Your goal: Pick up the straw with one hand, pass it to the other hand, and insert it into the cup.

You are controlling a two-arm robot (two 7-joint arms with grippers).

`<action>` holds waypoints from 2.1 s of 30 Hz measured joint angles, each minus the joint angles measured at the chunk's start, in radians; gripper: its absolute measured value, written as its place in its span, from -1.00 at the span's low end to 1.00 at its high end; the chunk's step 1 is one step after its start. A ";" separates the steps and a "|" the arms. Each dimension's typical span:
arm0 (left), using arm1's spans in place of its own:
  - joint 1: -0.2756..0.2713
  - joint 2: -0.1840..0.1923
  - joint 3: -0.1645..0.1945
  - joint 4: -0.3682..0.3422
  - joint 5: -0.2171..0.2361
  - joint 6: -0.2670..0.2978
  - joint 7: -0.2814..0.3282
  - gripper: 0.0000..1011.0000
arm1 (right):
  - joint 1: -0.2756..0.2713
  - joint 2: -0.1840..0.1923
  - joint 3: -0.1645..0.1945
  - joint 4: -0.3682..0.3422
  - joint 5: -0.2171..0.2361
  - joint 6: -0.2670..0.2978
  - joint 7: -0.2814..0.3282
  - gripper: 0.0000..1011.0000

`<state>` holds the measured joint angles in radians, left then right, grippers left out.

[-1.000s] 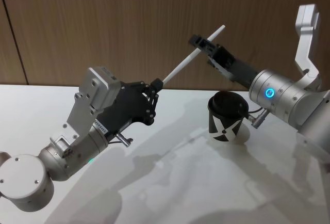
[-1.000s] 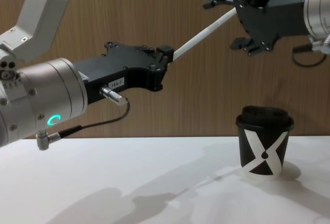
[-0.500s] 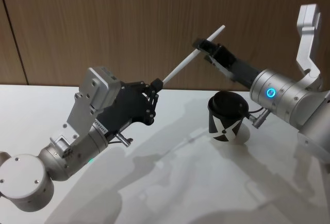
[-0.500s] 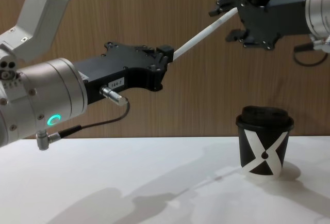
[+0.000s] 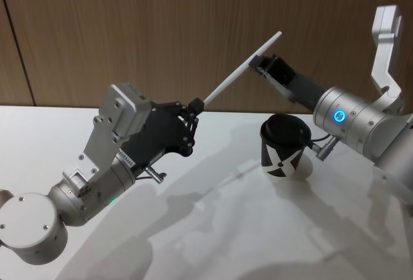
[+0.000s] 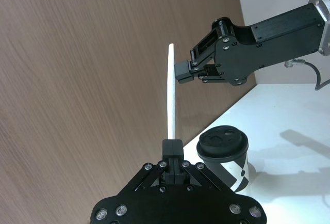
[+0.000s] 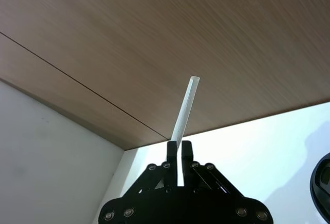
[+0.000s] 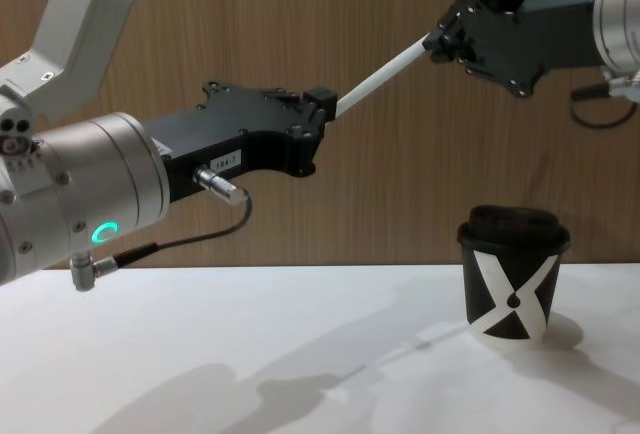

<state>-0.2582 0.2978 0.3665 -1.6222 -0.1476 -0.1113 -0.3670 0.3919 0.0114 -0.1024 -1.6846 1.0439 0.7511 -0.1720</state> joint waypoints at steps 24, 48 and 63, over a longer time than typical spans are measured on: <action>0.000 0.000 0.000 0.000 0.000 0.000 0.000 -1.00 | 0.000 0.000 0.000 -0.001 0.000 0.000 0.000 -0.57; 0.000 0.000 0.000 0.000 0.000 0.000 0.000 -1.00 | 0.011 -0.002 -0.005 0.013 0.005 -0.002 -0.002 0.90; 0.000 0.000 0.000 0.000 0.000 0.000 0.000 -1.00 | 0.045 -0.007 -0.024 0.058 0.008 -0.016 0.001 0.95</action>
<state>-0.2583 0.2977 0.3665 -1.6221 -0.1476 -0.1112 -0.3670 0.4373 0.0048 -0.1260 -1.6268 1.0518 0.7346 -0.1709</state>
